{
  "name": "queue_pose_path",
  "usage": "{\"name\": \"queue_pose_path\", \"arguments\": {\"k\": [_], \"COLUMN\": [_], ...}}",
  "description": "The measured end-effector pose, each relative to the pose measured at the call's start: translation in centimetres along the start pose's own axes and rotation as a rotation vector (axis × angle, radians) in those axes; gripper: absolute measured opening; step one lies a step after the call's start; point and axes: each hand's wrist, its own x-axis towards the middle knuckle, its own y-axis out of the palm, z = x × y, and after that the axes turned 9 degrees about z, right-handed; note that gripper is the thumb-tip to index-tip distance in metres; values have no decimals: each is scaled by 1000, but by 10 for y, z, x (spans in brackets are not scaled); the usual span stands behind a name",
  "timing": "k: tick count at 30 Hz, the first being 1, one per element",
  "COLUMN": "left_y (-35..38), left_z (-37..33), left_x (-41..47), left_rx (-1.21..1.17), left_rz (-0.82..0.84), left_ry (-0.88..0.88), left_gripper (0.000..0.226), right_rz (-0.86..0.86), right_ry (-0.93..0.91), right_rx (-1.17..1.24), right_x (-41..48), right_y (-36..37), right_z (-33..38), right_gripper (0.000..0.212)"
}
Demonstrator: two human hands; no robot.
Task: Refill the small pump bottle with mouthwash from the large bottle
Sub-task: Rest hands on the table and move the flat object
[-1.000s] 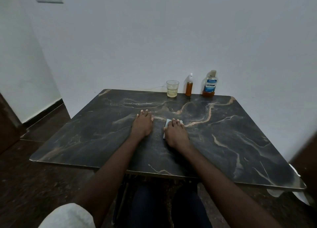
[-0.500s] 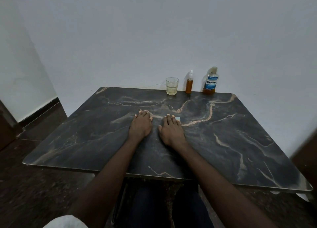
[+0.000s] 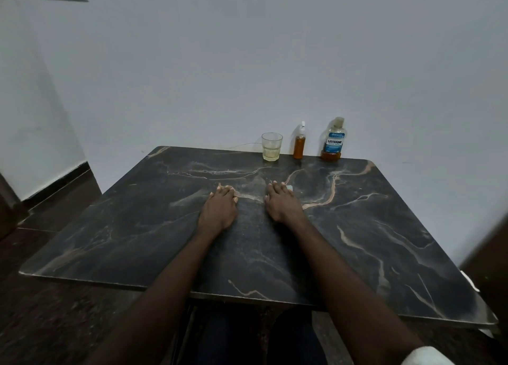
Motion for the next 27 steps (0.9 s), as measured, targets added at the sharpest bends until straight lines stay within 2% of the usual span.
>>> {"name": "queue_pose_path", "arguments": {"k": [14, 19, 27], "left_y": [1, -3, -4], "left_z": [4, 2, -1], "left_x": [1, 0, -4], "left_rx": [4, 17, 7], "left_rz": [25, 44, 31], "left_ry": [2, -6, -23], "left_gripper": [46, 48, 47], "right_rz": [-11, -3, -47], "right_ry": [252, 288, 259], "right_rx": [-6, -39, -34], "right_x": [-59, -96, -149], "right_y": [-25, -16, 13], "right_z": [-148, -139, -85], "right_gripper": [62, 64, 80]}}
